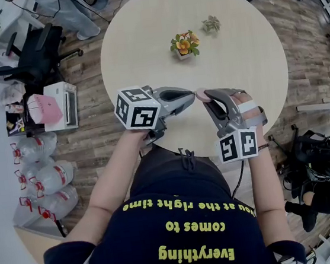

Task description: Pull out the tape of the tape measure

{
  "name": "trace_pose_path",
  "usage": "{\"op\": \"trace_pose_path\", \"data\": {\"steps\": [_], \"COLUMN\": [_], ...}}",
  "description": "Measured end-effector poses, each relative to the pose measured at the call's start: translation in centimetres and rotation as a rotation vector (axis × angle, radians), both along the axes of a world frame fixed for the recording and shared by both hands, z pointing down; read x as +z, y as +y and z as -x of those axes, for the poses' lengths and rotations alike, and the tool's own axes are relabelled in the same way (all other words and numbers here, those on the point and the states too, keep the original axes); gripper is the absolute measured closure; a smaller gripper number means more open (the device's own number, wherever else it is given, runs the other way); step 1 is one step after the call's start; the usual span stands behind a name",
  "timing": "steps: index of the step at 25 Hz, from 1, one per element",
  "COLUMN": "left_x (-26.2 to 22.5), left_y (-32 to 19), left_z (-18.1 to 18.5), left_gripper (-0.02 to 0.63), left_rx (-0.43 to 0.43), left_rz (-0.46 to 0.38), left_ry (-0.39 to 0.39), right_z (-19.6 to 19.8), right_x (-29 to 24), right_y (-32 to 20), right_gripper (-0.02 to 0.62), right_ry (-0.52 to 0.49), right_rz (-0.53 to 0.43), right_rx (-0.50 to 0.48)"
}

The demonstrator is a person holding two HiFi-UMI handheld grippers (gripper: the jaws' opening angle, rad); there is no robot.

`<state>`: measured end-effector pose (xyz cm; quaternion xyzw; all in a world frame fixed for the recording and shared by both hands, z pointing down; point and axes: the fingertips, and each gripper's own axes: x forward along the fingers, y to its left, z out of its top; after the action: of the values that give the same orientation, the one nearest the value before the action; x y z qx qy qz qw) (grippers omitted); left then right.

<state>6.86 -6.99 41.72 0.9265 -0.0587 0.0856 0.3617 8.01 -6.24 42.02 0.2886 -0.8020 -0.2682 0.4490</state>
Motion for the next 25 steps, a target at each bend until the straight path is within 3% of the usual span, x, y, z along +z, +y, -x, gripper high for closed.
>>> {"op": "trace_pose_path", "data": {"steps": [9,14,25], "left_x": [0.2,1.1,2.0], "left_y": [-0.6,-0.9,-3.7], "left_z": [0.0,0.5,3.3], "left_gripper": [0.592,0.592,0.603], "left_rx": [-0.018,-0.034,-0.212], "left_rz": [0.002,-0.02,-0.12], "left_ry": [0.017,-0.016,-0.04], "right_z": [0.0,-0.4,-2.3], "right_x": [0.2,0.4,2.3], "right_y": [-0.5,-0.9,-1.1], "right_gripper": [0.511,0.511,0.511], "right_ry": [-0.025,-0.048,-0.069], "right_rz": [0.01,0.022,0.068], "right_rx": [0.016,0.043,0.112]}}
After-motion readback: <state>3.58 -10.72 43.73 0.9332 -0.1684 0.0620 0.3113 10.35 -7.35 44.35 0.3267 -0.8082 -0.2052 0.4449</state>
